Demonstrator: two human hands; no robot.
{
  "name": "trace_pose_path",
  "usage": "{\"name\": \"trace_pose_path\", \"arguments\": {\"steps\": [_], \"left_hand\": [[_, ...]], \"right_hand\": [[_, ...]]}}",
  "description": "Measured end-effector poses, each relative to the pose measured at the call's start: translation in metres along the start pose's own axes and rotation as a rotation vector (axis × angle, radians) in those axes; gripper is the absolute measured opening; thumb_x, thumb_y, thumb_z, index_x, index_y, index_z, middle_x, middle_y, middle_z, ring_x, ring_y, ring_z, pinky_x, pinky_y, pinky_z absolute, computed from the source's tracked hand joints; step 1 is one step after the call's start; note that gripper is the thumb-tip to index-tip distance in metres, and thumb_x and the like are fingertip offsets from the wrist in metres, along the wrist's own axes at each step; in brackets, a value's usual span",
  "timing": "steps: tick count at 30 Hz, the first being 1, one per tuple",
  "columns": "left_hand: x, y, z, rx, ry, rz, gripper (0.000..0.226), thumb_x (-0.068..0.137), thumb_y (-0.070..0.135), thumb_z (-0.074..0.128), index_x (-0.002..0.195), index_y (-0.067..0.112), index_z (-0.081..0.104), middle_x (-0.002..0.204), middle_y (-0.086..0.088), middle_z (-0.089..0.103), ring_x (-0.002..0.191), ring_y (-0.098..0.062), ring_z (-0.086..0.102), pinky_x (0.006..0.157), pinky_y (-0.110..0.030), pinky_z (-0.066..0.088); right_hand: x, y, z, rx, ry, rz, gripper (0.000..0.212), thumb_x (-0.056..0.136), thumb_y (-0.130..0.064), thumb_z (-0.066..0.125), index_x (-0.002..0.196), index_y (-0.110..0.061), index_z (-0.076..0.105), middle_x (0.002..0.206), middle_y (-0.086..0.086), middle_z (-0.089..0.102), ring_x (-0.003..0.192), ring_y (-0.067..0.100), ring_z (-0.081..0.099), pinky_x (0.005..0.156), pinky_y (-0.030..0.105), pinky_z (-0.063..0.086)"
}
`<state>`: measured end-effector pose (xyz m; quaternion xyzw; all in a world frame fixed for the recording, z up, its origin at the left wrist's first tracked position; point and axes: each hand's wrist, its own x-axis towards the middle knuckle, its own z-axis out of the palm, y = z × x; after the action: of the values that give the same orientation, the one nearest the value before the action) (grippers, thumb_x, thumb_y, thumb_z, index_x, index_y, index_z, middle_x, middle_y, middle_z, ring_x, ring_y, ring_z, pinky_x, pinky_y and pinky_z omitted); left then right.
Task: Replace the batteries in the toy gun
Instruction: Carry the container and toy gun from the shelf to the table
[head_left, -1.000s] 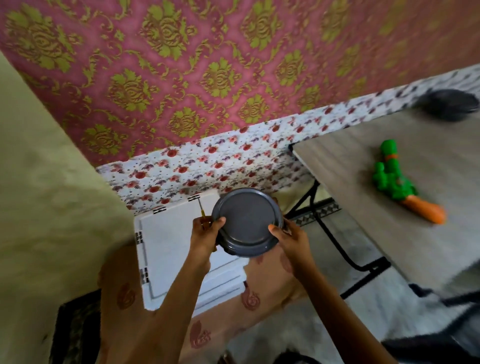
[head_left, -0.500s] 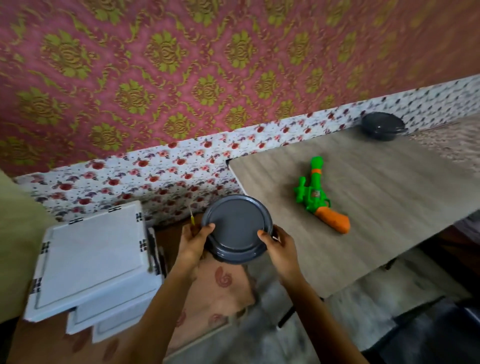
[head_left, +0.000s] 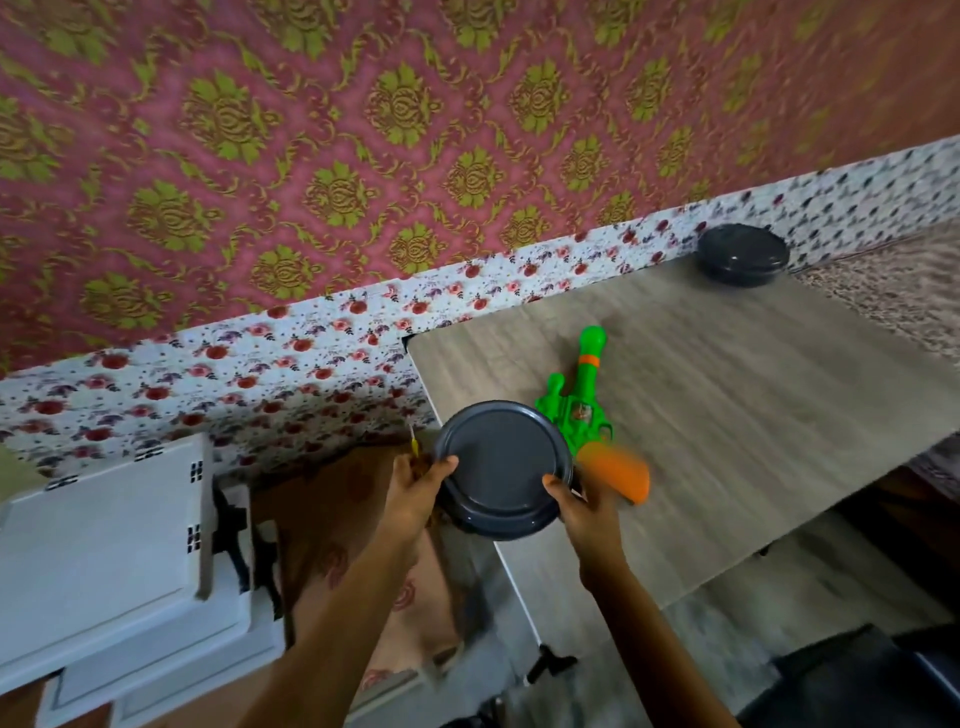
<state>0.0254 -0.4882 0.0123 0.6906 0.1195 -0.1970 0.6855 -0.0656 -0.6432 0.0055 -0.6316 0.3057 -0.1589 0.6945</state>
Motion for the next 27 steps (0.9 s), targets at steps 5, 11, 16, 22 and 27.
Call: {"name": "trace_pose_path", "arguments": {"steps": [5,11,16,22,27], "left_hand": [[0.03,0.008,0.032,0.041,-0.033,-0.048,0.041,0.079,0.03,0.073,0.111,0.016,0.051,0.115,-0.007,0.058,0.106,-0.027,0.058,0.096,-0.049,0.049],[0.056,0.012,0.058,0.051,-0.013,-0.082,0.043,0.083,0.03,0.069,0.117,0.011,0.05,0.114,-0.009,0.059,0.101,-0.023,0.058,0.08,-0.038,0.05],[0.07,0.013,0.075,0.056,0.08,-0.085,0.042,0.084,0.031,0.068,0.114,0.01,0.049,0.112,-0.011,0.059,0.099,-0.027,0.059,0.081,-0.043,0.052],[0.081,0.007,0.14,-0.027,0.223,-0.074,0.021,0.086,0.027,0.066,0.095,0.021,0.047,0.099,-0.008,0.057,0.087,-0.025,0.056,0.058,-0.028,0.039],[0.076,0.007,0.211,-0.08,0.382,-0.095,0.02,0.088,0.026,0.064,0.088,0.019,0.045,0.085,-0.006,0.051,0.068,-0.016,0.049,0.054,-0.026,0.036]], "right_hand": [[0.04,-0.01,-0.012,-0.075,0.058,0.001,0.018,0.088,-0.005,0.057,0.105,-0.004,0.061,0.093,0.006,0.062,0.083,0.015,0.056,0.062,0.013,0.047],[0.078,-0.015,-0.021,-0.184,0.077,-0.005,0.018,0.088,-0.007,0.057,0.105,-0.006,0.063,0.089,0.003,0.061,0.069,-0.006,0.058,0.054,-0.001,0.039],[0.116,-0.011,-0.023,-0.21,-0.002,0.034,0.027,0.089,-0.012,0.057,0.115,-0.008,0.059,0.104,0.004,0.063,0.095,0.017,0.059,0.057,-0.003,0.04],[0.181,-0.017,-0.064,-0.261,-0.165,0.001,0.017,0.088,-0.013,0.059,0.104,-0.01,0.062,0.09,0.001,0.066,0.083,0.013,0.06,0.069,0.016,0.046],[0.242,-0.031,-0.109,-0.347,-0.311,-0.046,0.014,0.085,-0.015,0.062,0.097,-0.007,0.064,0.081,0.001,0.063,0.079,0.016,0.058,0.054,0.01,0.041]]}}
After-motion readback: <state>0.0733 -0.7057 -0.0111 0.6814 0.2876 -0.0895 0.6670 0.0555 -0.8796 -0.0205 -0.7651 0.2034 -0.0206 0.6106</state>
